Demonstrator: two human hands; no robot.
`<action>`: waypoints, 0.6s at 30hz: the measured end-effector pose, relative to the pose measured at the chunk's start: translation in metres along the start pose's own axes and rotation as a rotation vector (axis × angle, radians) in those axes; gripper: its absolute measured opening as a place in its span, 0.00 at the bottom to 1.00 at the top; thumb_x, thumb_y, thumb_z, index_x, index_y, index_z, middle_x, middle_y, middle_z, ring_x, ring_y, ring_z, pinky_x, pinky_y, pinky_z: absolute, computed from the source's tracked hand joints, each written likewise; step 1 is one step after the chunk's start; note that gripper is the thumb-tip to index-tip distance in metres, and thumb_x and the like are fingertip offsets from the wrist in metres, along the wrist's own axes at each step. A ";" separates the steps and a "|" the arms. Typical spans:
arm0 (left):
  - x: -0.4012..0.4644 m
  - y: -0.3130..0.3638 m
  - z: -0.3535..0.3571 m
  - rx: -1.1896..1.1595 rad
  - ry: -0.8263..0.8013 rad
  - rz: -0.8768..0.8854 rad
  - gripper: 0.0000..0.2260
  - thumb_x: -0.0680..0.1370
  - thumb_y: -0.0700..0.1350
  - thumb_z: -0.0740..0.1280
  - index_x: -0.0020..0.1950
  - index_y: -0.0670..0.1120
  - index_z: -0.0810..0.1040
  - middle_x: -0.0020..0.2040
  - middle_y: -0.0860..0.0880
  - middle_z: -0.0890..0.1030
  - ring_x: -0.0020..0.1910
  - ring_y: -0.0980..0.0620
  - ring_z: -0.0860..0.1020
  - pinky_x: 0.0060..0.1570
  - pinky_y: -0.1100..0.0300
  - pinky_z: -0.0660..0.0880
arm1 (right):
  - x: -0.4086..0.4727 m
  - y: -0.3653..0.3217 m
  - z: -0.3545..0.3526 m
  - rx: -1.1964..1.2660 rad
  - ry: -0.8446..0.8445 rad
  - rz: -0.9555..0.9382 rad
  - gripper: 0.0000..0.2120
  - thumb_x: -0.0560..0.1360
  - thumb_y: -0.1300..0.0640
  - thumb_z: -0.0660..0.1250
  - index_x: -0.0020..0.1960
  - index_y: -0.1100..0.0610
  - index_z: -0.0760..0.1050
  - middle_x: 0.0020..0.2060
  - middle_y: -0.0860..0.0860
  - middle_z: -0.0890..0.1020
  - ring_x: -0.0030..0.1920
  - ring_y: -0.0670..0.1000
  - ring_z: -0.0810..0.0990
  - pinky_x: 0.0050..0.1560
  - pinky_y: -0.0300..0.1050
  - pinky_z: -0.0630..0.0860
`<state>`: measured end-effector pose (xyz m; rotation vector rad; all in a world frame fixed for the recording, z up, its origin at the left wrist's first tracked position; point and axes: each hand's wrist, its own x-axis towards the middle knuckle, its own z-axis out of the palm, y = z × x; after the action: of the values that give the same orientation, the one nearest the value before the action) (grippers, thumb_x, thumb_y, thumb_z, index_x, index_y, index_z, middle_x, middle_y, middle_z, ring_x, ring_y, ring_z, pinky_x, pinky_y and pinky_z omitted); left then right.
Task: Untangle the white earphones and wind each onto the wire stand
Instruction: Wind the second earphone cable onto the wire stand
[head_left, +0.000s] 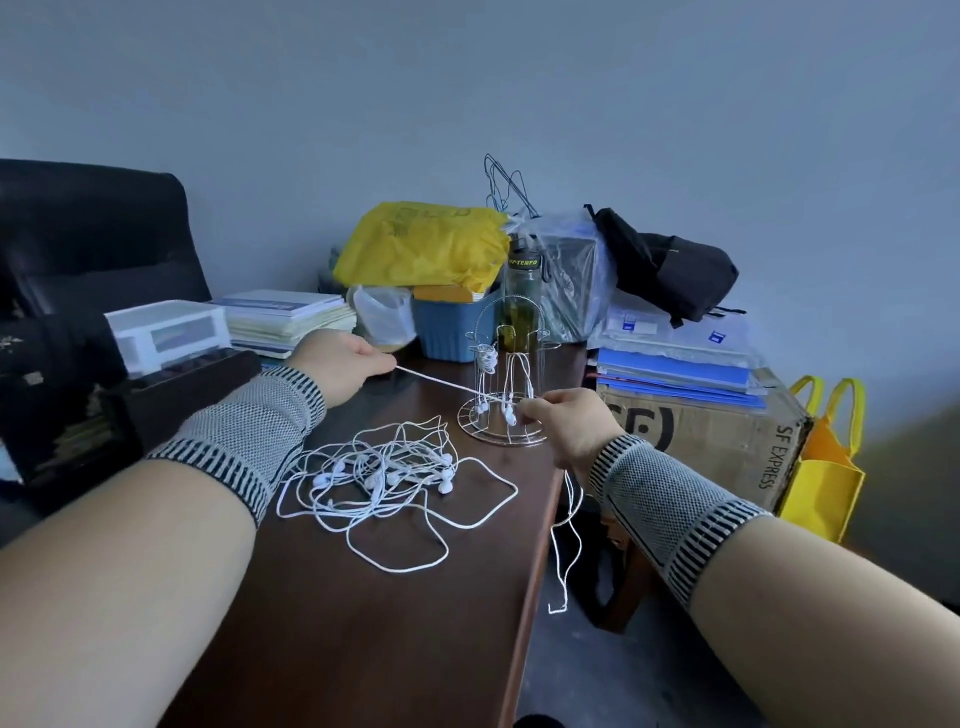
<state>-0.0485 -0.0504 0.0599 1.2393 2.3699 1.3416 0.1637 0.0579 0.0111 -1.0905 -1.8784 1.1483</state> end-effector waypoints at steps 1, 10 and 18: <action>-0.001 0.001 0.004 0.010 -0.030 -0.005 0.10 0.75 0.46 0.72 0.49 0.40 0.84 0.29 0.44 0.73 0.28 0.45 0.70 0.35 0.50 0.74 | 0.001 0.003 -0.003 -0.022 0.009 0.020 0.14 0.75 0.54 0.66 0.34 0.61 0.78 0.19 0.46 0.71 0.17 0.45 0.63 0.20 0.38 0.62; -0.012 0.023 0.058 -0.103 -0.430 -0.038 0.10 0.78 0.48 0.67 0.42 0.44 0.83 0.34 0.50 0.78 0.34 0.55 0.73 0.35 0.63 0.70 | 0.009 0.025 -0.032 -0.176 -0.021 0.167 0.16 0.74 0.58 0.67 0.30 0.59 0.69 0.21 0.49 0.67 0.21 0.48 0.65 0.25 0.39 0.67; 0.012 0.027 0.104 -0.040 -0.248 0.066 0.07 0.79 0.45 0.65 0.54 0.53 0.81 0.48 0.48 0.82 0.47 0.51 0.78 0.50 0.56 0.77 | 0.024 0.045 -0.047 -0.426 -0.057 0.103 0.09 0.74 0.54 0.70 0.47 0.59 0.83 0.37 0.50 0.81 0.34 0.45 0.76 0.33 0.38 0.77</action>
<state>0.0099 0.0324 0.0220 1.3934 2.1404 1.1695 0.2072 0.1075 -0.0089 -1.4095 -2.1955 0.8580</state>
